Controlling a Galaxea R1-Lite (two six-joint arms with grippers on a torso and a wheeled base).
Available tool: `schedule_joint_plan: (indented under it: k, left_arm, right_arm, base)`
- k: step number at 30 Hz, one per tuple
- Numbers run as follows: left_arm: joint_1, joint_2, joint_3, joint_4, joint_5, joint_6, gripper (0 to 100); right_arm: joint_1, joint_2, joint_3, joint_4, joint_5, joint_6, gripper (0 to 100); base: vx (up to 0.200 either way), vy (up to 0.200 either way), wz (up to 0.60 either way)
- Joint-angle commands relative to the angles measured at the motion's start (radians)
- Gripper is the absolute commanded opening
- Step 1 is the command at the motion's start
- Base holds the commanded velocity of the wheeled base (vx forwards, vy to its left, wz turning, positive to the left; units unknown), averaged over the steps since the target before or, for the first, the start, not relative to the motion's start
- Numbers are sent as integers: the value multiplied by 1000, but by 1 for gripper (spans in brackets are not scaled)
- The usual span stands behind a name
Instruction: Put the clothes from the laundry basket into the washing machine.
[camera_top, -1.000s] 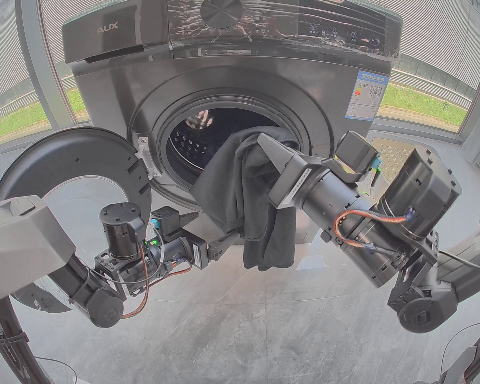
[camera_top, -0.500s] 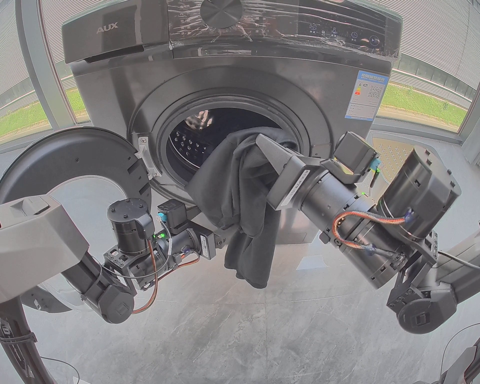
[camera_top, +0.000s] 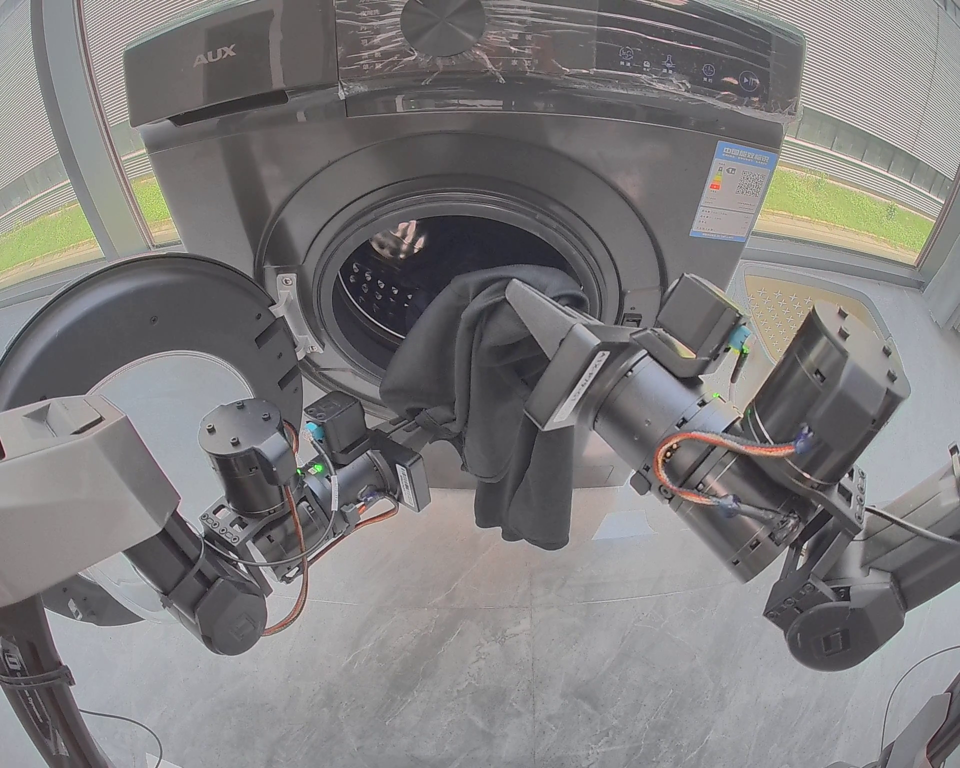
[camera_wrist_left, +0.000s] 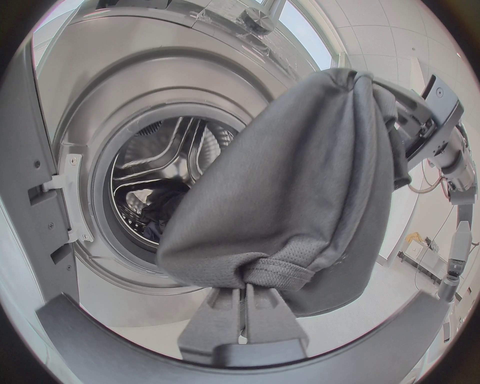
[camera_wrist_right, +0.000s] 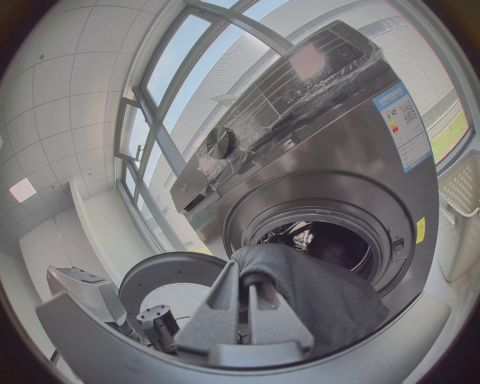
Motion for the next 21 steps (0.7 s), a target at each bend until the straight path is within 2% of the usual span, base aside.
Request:
schedule_joint_plan:
  k: [1, 5, 11, 12, 15, 21]
  left_arm:
    - [-13, -31, 47, -32, -1, 0, 0]
    - [-40, -91, 145, -84, -1, -1, 0]
    - [-48, -218, 233, -90, -4, -8, 0]
    - [-48, -220, 234, -90, -4, -8, 0]
    - [-54, -293, 244, -89, -4, -40, 0]
    - [-71, -312, 227, -89, -1, -50, 0]
  right_arm:
    - [-1, 11, 11, 1, 4, 0, 0]
    - [-13, 14, 39, 1, 11, -2, 0]
    - [-24, 16, 53, 1, 12, -2, 0]
    - [-24, 14, 53, 1, 12, -2, 100]
    - [-50, 17, 85, 13, 18, 4, 100]
    - [-58, 33, 160, 22, 20, 1, 100]
  base:
    - [0, 0, 0]
    - [0, 0, 0]
    - [0, 0, 0]
    - [0, 0, 0]
    - [0, 0, 0]
    - [0, 0, 0]
